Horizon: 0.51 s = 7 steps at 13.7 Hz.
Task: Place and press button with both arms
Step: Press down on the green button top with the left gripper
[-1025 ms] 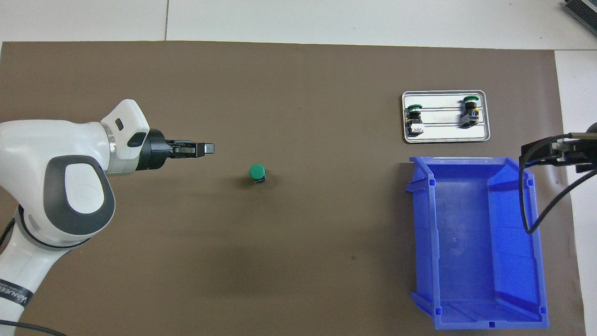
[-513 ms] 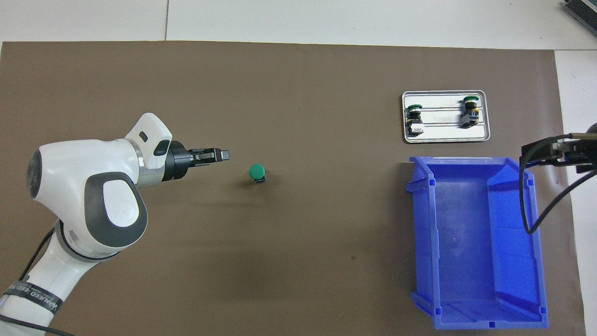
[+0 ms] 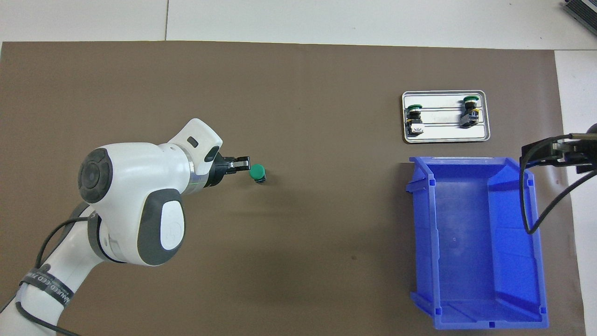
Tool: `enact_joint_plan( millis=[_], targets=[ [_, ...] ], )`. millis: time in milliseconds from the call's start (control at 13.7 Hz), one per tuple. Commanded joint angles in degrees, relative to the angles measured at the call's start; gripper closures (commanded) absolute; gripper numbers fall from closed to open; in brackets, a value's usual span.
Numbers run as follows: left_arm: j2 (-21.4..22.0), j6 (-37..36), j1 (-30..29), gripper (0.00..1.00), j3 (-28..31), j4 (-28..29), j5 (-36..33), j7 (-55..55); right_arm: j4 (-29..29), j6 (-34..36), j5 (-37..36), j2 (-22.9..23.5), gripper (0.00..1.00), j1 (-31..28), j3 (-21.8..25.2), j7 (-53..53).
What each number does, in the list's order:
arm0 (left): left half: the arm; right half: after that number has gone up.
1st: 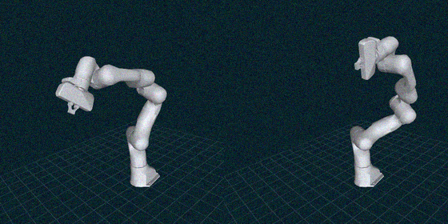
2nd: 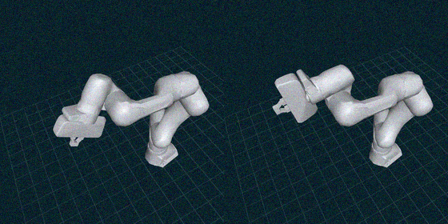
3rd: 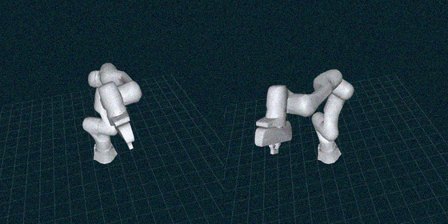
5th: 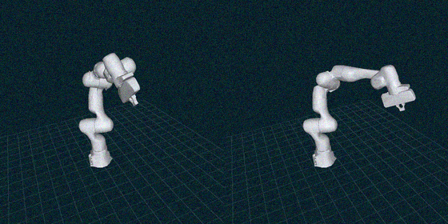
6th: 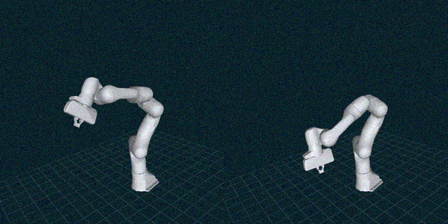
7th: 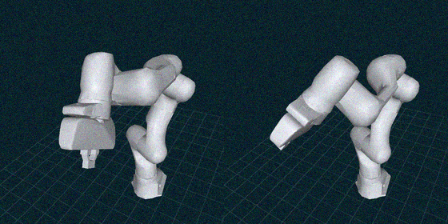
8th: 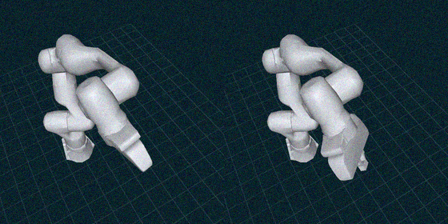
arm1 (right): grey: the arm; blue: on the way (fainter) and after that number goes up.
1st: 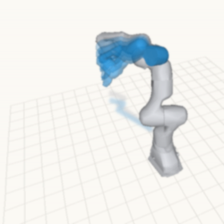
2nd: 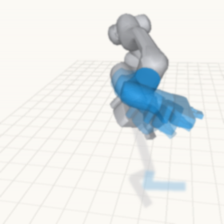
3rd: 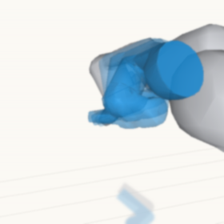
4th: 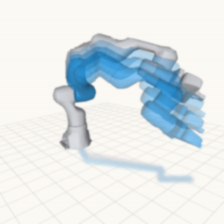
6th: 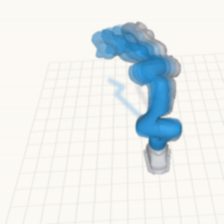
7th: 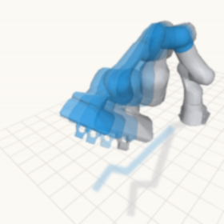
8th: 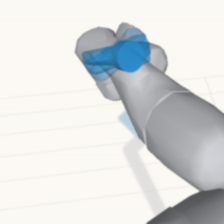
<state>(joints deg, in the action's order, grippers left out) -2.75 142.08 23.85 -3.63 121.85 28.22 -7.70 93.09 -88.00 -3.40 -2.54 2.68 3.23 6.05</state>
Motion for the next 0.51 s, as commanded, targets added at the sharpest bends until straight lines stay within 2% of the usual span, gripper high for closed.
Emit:
enact_joint_plan(
  millis=[0, 220, 439],
  targets=[
    [-3.3, 0.39, 3.3, 1.0, 0.9, -1.7, -4.83, -4.41, 2.01, -1.39, 0.5, -1.59, 0.0, -0.57, -0.16, -1.21],
    [-7.86, -3.19, 3.83, 1.0, 0.73, -7.48, -17.02, -11.17, 2.1, -1.39, 0.5, -1.59, 0.0, -0.57, -0.16, -1.21],
    [-10.6, -4.71, 4.88, 1.0, 0.82, -9.79, -19.87, -12.51, 2.1, -1.39, 0.5, -1.59, 0.0, -0.57, -0.16, -1.21]
  ],
)
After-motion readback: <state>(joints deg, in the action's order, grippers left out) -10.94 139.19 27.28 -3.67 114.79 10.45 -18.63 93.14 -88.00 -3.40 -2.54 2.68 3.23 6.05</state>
